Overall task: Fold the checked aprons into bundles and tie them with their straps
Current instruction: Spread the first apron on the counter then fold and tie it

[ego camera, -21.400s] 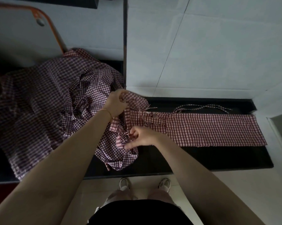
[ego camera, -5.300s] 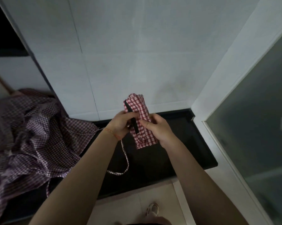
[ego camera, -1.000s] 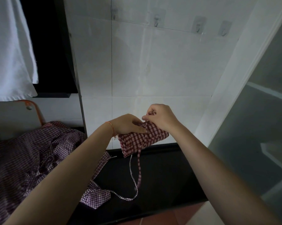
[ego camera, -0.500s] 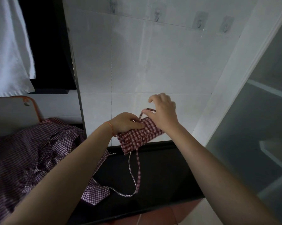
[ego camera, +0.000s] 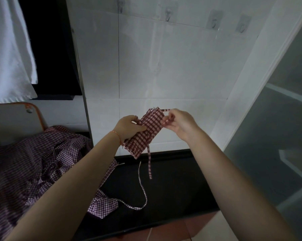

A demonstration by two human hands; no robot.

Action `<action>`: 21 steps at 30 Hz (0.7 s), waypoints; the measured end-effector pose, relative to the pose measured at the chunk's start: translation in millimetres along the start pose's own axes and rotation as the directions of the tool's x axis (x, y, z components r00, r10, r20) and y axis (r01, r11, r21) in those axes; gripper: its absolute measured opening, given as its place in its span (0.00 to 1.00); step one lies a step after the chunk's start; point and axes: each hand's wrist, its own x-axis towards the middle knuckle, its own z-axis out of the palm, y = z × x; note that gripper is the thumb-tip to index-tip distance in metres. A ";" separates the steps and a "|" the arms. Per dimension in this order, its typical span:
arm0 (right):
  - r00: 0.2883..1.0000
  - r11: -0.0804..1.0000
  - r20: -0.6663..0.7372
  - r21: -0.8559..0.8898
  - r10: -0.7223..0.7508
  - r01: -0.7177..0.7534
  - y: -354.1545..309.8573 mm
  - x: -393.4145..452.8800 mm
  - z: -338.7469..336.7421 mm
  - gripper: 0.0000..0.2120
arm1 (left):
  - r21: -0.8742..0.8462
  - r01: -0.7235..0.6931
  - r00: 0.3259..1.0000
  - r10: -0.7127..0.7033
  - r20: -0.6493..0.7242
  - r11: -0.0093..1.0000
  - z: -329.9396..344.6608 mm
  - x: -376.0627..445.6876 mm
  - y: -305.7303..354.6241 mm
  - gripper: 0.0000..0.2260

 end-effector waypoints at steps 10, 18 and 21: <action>0.982 0.993 0.171 -0.098 0.083 -0.067 -23.5 1.1 -26.7 0.09 | 0.348 -0.172 0.985 0.162 0.059 0.922 3.9 -1.5 -10.0 0.10; 0.975 0.820 -0.133 -0.567 -0.178 0.073 -22.5 16.7 -47.0 0.10 | 0.620 -0.311 0.947 0.286 0.143 0.720 2.4 -2.7 -7.8 0.10; 0.971 0.805 -0.130 -0.587 -0.200 0.087 -19.0 19.0 -54.9 0.10 | 0.640 -0.282 0.953 0.283 0.104 0.714 3.7 -2.6 -9.2 0.09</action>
